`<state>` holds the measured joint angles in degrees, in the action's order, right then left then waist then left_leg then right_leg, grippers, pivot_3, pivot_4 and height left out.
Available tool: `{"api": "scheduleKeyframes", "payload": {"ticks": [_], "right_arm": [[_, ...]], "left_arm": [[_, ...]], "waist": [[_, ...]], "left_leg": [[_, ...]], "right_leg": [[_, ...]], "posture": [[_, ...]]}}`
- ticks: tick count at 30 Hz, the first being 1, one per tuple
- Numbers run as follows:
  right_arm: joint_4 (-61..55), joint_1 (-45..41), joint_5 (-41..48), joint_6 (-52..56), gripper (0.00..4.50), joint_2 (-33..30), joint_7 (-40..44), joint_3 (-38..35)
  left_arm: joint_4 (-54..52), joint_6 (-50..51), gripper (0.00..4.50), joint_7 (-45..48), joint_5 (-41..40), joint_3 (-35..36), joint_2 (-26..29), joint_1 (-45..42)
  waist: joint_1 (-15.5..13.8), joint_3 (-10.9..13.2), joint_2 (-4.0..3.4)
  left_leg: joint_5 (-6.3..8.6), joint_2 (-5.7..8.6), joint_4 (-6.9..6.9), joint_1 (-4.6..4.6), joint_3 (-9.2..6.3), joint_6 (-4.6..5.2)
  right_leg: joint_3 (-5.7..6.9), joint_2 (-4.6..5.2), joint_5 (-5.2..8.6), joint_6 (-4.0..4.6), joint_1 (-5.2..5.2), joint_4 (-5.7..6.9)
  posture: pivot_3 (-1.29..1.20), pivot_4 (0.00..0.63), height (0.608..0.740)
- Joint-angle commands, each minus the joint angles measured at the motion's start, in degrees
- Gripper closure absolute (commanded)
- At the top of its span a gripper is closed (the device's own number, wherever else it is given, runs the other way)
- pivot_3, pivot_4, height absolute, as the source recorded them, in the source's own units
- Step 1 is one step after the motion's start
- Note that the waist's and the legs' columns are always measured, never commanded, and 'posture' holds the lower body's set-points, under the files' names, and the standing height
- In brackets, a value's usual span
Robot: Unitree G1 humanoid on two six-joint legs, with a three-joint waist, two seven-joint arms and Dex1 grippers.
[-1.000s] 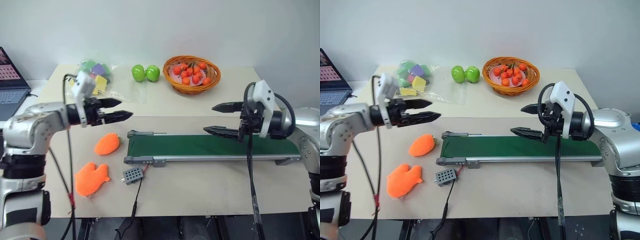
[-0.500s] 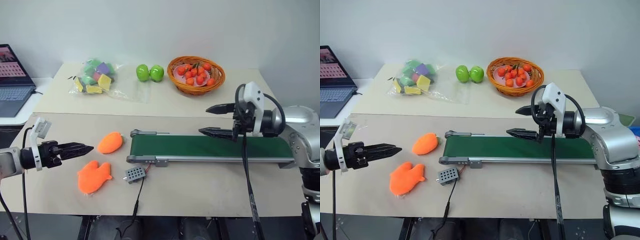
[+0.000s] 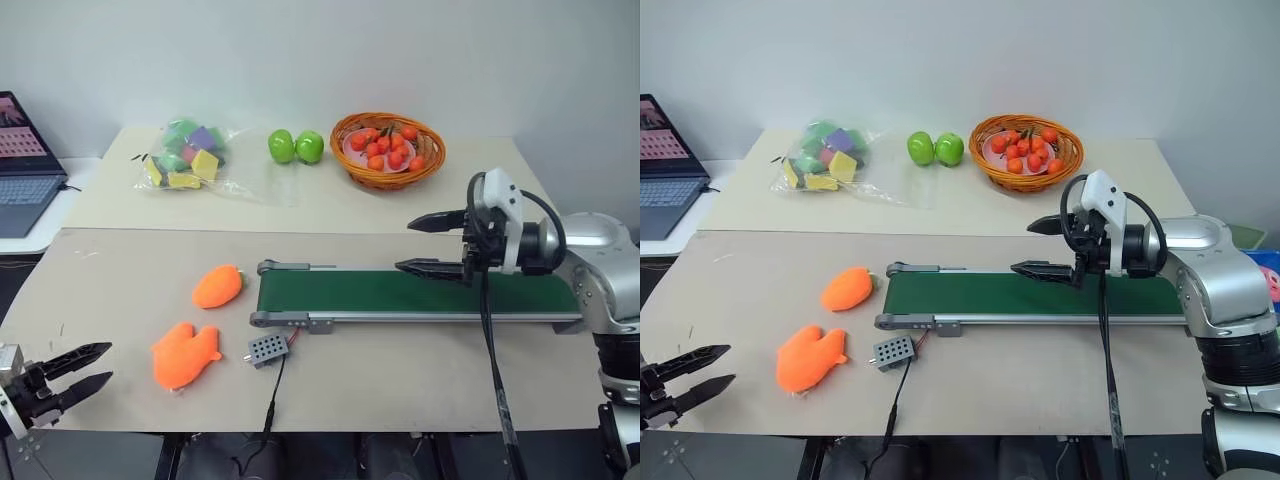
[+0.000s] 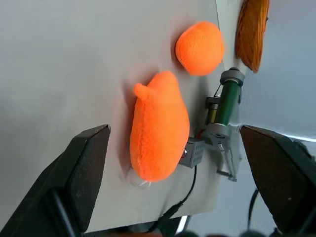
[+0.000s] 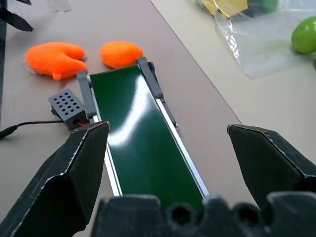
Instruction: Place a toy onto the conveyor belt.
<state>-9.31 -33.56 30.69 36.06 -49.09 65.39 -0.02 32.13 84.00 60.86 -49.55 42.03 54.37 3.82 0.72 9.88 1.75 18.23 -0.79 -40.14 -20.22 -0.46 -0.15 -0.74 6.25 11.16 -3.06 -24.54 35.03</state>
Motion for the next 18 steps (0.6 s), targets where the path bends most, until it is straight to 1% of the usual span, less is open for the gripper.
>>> {"api": "scheduleKeyframes", "payload": {"ticks": [1, 10, 15, 18], "right_arm": [[-2.72, -2.36, 4.18, 3.14, 0.00, 0.58, 0.33, -2.17], [-4.22, -2.91, 4.88, 5.31, 0.00, -1.60, -0.37, -3.11], [-5.06, -2.38, 4.98, 5.76, 0.00, -2.87, -0.91, -3.64], [-5.59, -1.82, 4.82, 5.76, 0.00, -3.45, -1.44, -3.96]], "left_arm": [[-1.15, 0.14, 0.03, -1.88, -1.11, 0.88, -2.84, -1.47], [-7.56, 2.25, 0.03, -8.47, -1.88, -0.91, -12.72, -4.68], [-9.23, 1.39, 0.03, -11.16, -1.64, -2.76, -16.24, -6.53], [-8.31, 0.49, 0.82, -11.90, -1.13, -3.77, -16.79, -7.69]], "waist": [[0.00, 0.00, 0.00], [0.07, -0.02, 0.03], [-0.02, -0.04, 0.01], [0.01, -0.05, 0.02]], "left_leg": [[0.00, 0.00, -0.01, 0.00, 0.00, -0.01], [-0.02, 0.02, -0.01, 0.01, -0.02, -0.04], [-0.03, 0.05, -0.01, 0.02, -0.04, -0.05], [-0.04, 0.05, -0.02, 0.04, -0.07, -0.07]], "right_leg": [[0.00, 0.01, 0.00, 0.00, 0.00, 0.01], [0.00, 0.04, -0.03, 0.04, 0.02, 0.03], [0.00, 0.08, -0.03, 0.04, 0.02, 0.04], [0.03, 0.08, -0.03, 0.05, 0.07, 0.05]], "posture": [[0.00, 0.150, 0.738], [0.00, 0.150, 0.738], [0.00, 0.150, 0.738], [0.00, 0.150, 0.738]]}}
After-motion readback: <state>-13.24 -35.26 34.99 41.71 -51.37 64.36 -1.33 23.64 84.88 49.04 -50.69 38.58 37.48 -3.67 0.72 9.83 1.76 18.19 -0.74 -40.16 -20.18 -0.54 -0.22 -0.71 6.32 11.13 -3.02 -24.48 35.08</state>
